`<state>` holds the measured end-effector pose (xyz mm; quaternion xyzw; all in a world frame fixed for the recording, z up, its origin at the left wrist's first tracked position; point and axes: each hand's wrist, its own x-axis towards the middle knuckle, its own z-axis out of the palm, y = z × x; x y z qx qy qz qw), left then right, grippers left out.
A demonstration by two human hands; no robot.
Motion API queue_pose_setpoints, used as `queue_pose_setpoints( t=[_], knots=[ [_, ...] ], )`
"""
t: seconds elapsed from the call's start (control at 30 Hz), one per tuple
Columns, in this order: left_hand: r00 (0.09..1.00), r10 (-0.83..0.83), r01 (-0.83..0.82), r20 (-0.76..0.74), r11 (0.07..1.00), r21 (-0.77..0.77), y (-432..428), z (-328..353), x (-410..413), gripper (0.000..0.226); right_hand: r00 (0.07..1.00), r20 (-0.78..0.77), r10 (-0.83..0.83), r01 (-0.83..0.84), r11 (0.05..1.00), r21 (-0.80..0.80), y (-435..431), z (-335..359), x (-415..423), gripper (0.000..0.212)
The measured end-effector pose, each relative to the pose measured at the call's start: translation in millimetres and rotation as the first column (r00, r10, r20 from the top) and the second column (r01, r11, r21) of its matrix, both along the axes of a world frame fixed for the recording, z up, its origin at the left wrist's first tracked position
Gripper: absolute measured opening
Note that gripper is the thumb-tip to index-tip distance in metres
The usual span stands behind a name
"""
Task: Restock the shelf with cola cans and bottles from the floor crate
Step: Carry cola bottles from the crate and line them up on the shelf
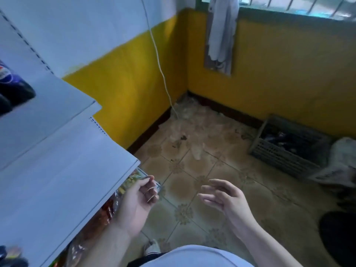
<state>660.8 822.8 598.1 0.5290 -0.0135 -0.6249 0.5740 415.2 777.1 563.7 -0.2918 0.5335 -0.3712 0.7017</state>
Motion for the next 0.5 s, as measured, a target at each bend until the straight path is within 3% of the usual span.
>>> queue_pose_setpoints(
  t=[0.1, 0.23, 0.5],
  knots=[
    [0.989, -0.143, 0.142, -0.043, 0.99, -0.018, -32.3, 1.6, -50.5, 0.012, 0.989, 0.029, -0.143, 0.144, 0.99, -0.009, -4.7, 5.3, -54.0, 0.051],
    [0.932, -0.362, 0.362, -0.026, 0.932, -0.012, -71.3, -0.3, -107.3, 0.007, 0.943, -0.013, -0.333, 0.332, 0.942, -0.055, 1.2, 6.4, -110.3, 0.058],
    [0.79, -0.613, 0.613, -0.014, 0.79, 0.03, -142.6, -3.7, -215.1, 0.017, 0.809, -0.128, -0.574, 0.585, 0.808, 0.071, 28.7, -10.0, -164.0, 0.035]
  ],
)
